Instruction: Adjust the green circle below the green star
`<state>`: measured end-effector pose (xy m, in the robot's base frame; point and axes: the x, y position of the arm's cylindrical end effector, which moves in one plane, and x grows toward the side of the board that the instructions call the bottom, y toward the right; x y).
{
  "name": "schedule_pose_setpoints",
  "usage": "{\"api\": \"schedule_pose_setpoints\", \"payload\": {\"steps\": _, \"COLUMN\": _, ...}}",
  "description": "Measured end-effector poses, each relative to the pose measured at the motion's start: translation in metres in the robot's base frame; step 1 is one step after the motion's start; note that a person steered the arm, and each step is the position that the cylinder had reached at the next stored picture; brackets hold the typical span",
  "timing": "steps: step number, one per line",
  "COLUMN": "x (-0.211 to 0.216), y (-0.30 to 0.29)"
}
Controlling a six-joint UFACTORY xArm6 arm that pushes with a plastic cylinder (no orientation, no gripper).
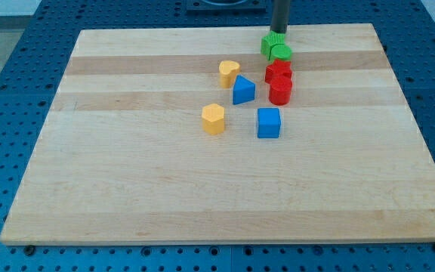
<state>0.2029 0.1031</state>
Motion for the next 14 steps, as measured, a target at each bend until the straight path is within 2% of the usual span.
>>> {"api": "schedule_pose_setpoints", "payload": {"steps": 3, "x": -0.009, "y": 0.018}}
{"api": "schedule_pose_setpoints", "payload": {"steps": 4, "x": 0.002, "y": 0.035}}
{"api": "schedule_pose_setpoints", "payload": {"steps": 7, "x": 0.077, "y": 0.036}}
{"api": "schedule_pose_setpoints", "payload": {"steps": 11, "x": 0.085, "y": 0.025}}
{"api": "schedule_pose_setpoints", "payload": {"steps": 12, "x": 0.085, "y": 0.037}}
{"api": "schedule_pose_setpoints", "payload": {"steps": 14, "x": 0.118, "y": 0.070}}
